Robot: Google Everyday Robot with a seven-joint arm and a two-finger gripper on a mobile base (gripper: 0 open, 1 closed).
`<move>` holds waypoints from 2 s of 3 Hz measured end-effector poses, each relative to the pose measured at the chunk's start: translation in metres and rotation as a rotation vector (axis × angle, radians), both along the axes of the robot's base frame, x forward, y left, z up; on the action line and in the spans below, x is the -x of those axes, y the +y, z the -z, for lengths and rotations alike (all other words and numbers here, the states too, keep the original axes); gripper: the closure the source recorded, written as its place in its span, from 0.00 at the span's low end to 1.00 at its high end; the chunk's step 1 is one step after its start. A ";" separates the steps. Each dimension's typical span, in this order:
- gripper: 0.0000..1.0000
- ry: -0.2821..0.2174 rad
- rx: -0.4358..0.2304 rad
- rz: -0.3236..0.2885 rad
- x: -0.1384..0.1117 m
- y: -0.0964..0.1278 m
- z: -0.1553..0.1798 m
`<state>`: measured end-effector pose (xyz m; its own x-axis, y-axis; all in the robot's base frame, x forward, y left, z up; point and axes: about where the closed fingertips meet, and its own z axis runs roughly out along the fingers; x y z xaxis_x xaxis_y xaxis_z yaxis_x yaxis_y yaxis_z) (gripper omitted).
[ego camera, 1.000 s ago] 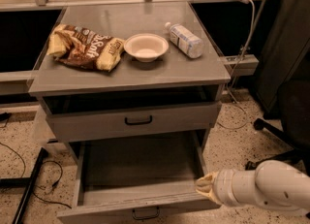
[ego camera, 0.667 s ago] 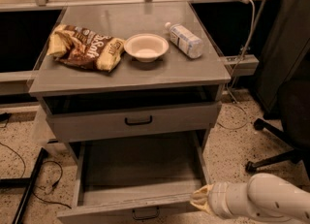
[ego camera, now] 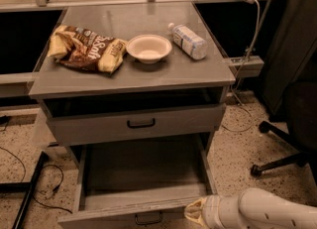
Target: Close middle drawer
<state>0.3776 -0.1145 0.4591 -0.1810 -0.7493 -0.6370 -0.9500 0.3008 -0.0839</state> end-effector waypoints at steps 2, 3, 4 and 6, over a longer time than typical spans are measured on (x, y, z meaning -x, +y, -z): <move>1.00 -0.019 0.028 -0.027 -0.003 0.013 0.045; 0.81 -0.021 0.028 -0.025 -0.004 0.013 0.046; 0.57 -0.021 0.028 -0.025 -0.004 0.013 0.046; 0.11 -0.029 0.037 -0.038 -0.006 0.017 0.047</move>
Offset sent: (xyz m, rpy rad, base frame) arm 0.0065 0.0140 -0.0723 -0.0593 -0.0295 0.0280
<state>0.3836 -0.0977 0.4117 -0.1340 -0.7787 -0.6129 -0.9577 0.2607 -0.1218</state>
